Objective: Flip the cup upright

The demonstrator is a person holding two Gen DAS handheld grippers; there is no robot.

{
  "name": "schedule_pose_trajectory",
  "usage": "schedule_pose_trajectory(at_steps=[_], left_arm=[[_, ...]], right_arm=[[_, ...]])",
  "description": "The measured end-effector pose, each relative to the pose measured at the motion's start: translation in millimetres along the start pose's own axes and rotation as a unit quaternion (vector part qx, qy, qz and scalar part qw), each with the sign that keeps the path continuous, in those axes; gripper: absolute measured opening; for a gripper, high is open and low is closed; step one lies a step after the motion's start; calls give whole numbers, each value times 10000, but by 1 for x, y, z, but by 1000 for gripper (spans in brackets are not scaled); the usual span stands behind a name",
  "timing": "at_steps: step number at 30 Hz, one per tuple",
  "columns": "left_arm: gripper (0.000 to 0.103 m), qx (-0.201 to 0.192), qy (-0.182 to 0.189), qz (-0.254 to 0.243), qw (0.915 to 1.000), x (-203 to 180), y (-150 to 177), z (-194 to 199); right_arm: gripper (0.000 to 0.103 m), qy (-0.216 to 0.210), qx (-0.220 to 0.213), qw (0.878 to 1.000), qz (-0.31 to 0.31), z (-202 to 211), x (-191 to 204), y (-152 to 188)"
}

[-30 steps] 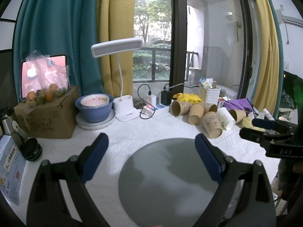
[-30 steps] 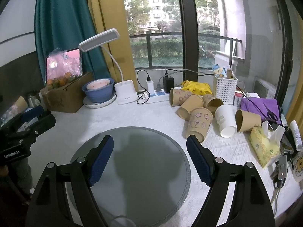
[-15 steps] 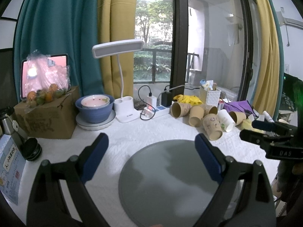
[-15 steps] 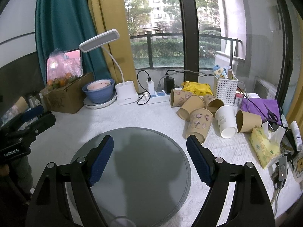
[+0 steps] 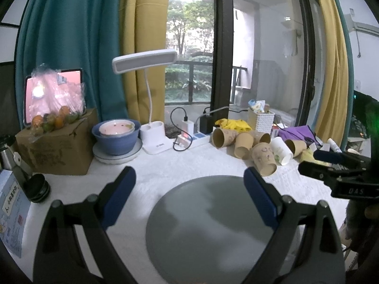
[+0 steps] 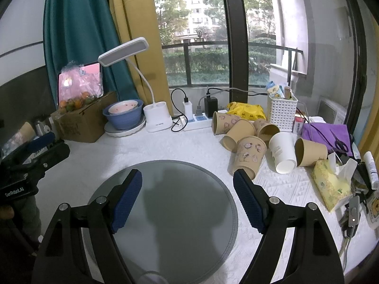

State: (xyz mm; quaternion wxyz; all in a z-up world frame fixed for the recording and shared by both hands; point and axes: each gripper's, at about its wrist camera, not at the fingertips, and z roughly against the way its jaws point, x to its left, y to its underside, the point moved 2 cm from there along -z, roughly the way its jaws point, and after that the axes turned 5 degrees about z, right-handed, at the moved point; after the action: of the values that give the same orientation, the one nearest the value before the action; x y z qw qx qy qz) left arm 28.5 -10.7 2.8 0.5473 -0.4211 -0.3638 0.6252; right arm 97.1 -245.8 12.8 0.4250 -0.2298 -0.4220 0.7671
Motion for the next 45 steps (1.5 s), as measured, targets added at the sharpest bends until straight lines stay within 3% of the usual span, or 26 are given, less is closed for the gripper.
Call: schedule_pose_trajectory(at_steps=[38,45], left_arm=[[93,10,-11,47,10000,-6,-6,-11],[93,356,164,-155,9991,-24,-6,-37]], right_arm=[[82,-43,8,10000,-73,-5,-7,-3],[82,144,8,9997,-184,-13,-30,-3]])
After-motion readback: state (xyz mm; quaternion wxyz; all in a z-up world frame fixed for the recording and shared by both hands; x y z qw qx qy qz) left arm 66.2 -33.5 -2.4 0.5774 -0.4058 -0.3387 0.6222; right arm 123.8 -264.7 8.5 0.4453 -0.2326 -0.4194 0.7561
